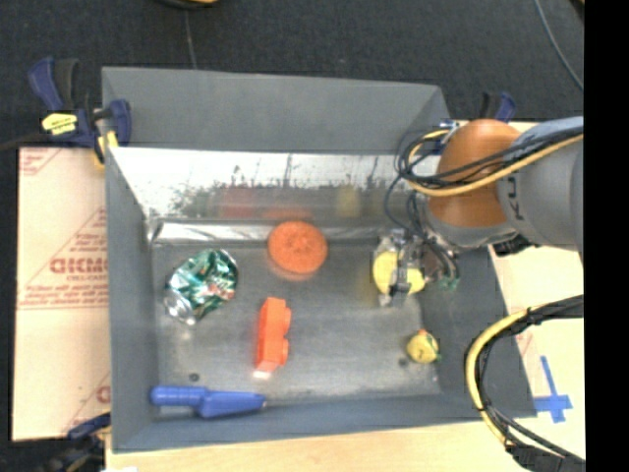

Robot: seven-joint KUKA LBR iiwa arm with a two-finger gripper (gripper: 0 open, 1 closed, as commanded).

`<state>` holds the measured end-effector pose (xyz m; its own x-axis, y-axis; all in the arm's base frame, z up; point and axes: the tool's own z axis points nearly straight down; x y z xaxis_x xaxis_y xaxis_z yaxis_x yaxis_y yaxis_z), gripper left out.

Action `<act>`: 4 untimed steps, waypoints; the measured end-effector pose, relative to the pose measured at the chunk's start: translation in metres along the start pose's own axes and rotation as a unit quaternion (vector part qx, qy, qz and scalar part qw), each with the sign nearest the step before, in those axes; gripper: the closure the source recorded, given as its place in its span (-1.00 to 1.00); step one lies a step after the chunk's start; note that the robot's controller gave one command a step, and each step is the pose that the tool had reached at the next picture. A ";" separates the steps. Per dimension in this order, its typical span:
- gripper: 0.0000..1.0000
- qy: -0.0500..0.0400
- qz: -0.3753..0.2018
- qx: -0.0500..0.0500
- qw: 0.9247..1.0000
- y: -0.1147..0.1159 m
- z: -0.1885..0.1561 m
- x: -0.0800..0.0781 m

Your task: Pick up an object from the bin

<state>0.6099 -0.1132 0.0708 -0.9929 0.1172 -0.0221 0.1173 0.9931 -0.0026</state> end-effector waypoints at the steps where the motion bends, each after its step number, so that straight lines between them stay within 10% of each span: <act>1: 1.00 0.000 0.000 0.000 1.000 0.000 0.000 0.000; 2: 1.00 0.001 0.005 0.000 1.000 -0.013 -0.066 0.006; 3: 1.00 0.000 0.020 0.000 1.000 -0.015 -0.133 -0.023; 4: 1.00 -0.003 0.023 0.000 1.000 -0.036 -0.216 -0.001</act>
Offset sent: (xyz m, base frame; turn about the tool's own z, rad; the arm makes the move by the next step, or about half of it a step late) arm -0.0105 -0.0154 0.0900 0.0094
